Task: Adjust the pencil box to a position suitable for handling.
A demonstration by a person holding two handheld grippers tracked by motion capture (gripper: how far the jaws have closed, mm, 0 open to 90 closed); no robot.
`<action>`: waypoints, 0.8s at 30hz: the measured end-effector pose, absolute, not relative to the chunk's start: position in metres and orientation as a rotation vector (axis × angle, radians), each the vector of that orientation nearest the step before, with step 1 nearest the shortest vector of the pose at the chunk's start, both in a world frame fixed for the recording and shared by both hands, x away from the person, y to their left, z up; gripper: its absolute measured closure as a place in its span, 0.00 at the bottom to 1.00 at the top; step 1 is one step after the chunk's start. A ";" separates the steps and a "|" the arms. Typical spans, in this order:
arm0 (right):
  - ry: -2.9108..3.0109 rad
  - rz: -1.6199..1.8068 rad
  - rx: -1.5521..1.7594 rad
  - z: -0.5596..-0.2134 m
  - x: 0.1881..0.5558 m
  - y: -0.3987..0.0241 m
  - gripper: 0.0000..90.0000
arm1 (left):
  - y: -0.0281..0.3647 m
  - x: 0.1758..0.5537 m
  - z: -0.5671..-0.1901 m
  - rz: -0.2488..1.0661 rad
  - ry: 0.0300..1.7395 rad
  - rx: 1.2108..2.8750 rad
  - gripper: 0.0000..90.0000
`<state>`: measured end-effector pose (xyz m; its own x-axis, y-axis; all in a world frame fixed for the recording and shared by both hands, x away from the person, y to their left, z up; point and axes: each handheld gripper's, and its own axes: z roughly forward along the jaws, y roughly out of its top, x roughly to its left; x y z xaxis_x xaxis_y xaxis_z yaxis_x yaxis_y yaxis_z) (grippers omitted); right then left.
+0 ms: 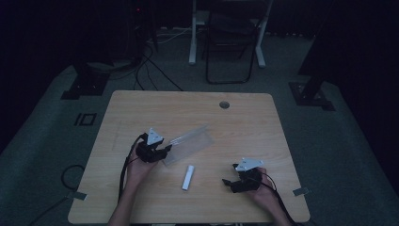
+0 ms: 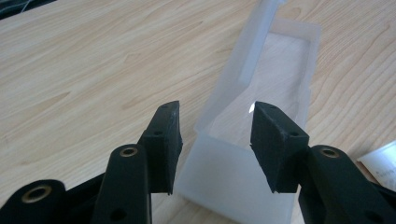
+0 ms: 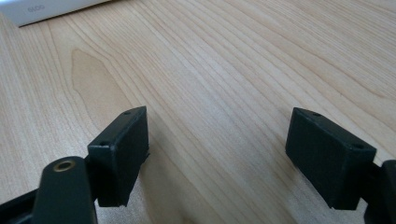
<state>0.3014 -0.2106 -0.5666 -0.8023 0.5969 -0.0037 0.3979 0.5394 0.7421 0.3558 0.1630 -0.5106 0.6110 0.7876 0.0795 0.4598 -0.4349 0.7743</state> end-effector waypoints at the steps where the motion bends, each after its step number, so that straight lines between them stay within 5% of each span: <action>1: 2.522 1.118 0.832 -0.567 0.301 -0.211 0.24 | 0.162 0.357 -0.511 0.570 0.978 2.100 0.60; 24: 2.517 1.117 0.844 -0.567 0.302 -0.213 0.24 | 0.145 0.376 -0.514 0.655 0.920 2.198 0.84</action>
<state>0.3019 -0.2128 -0.5666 -0.7974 0.6035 -0.0022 0.4032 0.5355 0.7421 0.3763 0.1450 -0.5137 0.6274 0.7555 0.1886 0.4261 -0.5359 0.7289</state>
